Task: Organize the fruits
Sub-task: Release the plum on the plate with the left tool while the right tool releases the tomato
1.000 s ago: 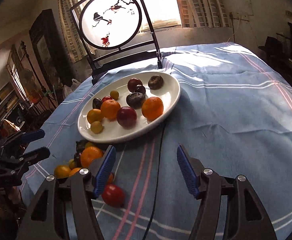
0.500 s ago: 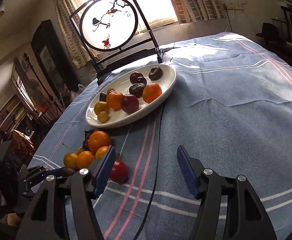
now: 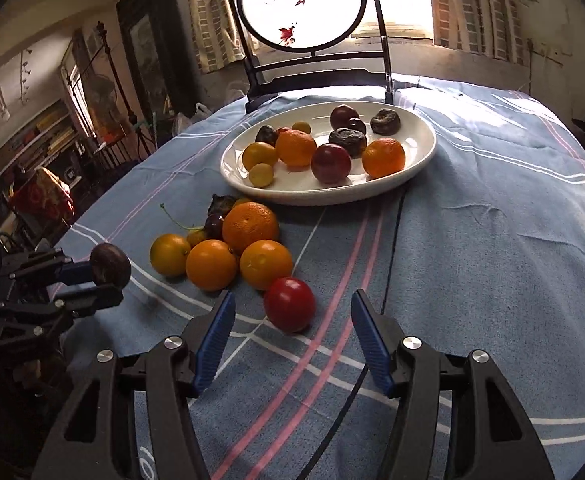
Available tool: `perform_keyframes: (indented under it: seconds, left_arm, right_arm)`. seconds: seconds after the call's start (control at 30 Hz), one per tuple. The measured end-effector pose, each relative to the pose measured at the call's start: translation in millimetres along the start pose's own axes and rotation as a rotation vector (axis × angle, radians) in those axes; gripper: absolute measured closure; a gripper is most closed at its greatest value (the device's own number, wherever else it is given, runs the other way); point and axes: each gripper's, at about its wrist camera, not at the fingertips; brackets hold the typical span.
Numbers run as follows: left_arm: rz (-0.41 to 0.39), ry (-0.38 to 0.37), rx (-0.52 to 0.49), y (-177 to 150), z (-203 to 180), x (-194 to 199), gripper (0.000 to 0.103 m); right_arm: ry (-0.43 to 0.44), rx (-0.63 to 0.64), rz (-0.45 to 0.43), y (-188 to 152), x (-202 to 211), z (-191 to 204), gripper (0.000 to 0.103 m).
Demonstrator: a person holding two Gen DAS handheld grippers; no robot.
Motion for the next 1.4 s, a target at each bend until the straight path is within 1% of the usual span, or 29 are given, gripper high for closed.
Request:
perform_keyframes:
  seconds: [0.07, 0.13, 0.2, 0.23, 0.27, 0.3, 0.4, 0.53, 0.63, 0.73, 0.83, 0.93, 1.0, 1.03, 1.13, 1.23, 1.27, 1.3, 1.37, 1.4]
  left_arm:
    - [-0.003, -0.001, 0.016, 0, 6, 3, 0.073]
    - [-0.003, -0.004, 0.029, -2, 10, 4, 0.073]
    - [0.000, -0.009, 0.037, -3, 11, 4, 0.073]
    - [0.000, -0.008, 0.038, -4, 12, 3, 0.073]
    - [0.000, -0.009, 0.039, -5, 12, 3, 0.073]
    - [-0.002, -0.011, 0.044, -5, 14, 4, 0.073]
    - [-0.013, -0.014, 0.053, -5, 16, 6, 0.073]
    - [-0.036, -0.030, 0.070, -1, 22, 12, 0.073]
    - [-0.053, -0.052, 0.076, 10, 25, 15, 0.073]
    - [-0.063, -0.084, 0.071, 34, 28, 10, 0.072]
    - [-0.083, -0.082, 0.045, 68, 31, -4, 0.072]
    - [-0.065, -0.119, 0.032, 100, 31, -30, 0.072]
    - [-0.049, -0.120, 0.007, 119, 26, -49, 0.072]
    - [-0.037, -0.131, -0.001, 126, 24, -59, 0.072]
    - [0.004, -0.130, -0.026, 140, 17, -89, 0.072]
    - [0.056, -0.119, -0.021, 144, 18, -115, 0.069]
    - [0.062, -0.107, -0.012, 145, 21, -120, 0.061]
    - [0.064, -0.102, 0.002, 144, 23, -122, 0.056]
    - [0.055, -0.116, 0.026, 141, 28, -116, 0.056]
    - [0.044, -0.117, 0.029, 139, 28, -110, 0.054]
  right_arm:
    - [-0.023, 0.019, 0.042, 2, -7, 4, 0.053]
    - [-0.033, 0.017, 0.077, 4, -13, 5, 0.053]
    - [-0.040, 0.025, 0.092, 7, -17, 7, 0.055]
    - [-0.043, 0.035, 0.095, 7, -19, 9, 0.059]
    - [-0.042, 0.047, 0.102, 8, -21, 12, 0.071]
    - [-0.048, 0.054, 0.112, 8, -24, 13, 0.073]
    - [-0.050, 0.047, 0.096, 6, -20, 12, 0.074]
    - [0.039, -0.035, 0.044, 1, -4, 3, 0.074]
    - [0.063, -0.073, -0.014, 6, 14, -5, 0.074]
    - [0.057, -0.091, -0.067, 27, 25, -16, 0.074]
    - [0.054, -0.110, -0.100, 59, 26, -28, 0.074]
    - [0.029, -0.130, -0.121, 93, 12, -42, 0.074]
    - [0.007, -0.148, -0.112, 112, -5, -52, 0.074]
    - [-0.001, -0.152, -0.111, 121, -15, -55, 0.074]
    - [-0.016, -0.161, -0.092, 138, -43, -62, 0.073]
    - [-0.021, -0.155, -0.084, 147, -66, -63, 0.071]
    - [-0.021, -0.153, -0.085, 148, -70, -63, 0.061]
    - [-0.029, -0.157, -0.095, 148, -71, -63, 0.051]
    - [-0.012, -0.162, -0.114, 143, -65, -62, 0.050]
    - [-0.002, -0.162, -0.117, 139, -60, -61, 0.050]
Point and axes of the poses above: each gripper's, at about its wrist camera, not at the fingertips, and x roughly against the way its jaws point, z to its left, y to its top, and after that the axes turned 6 degrees about -y, right-handed
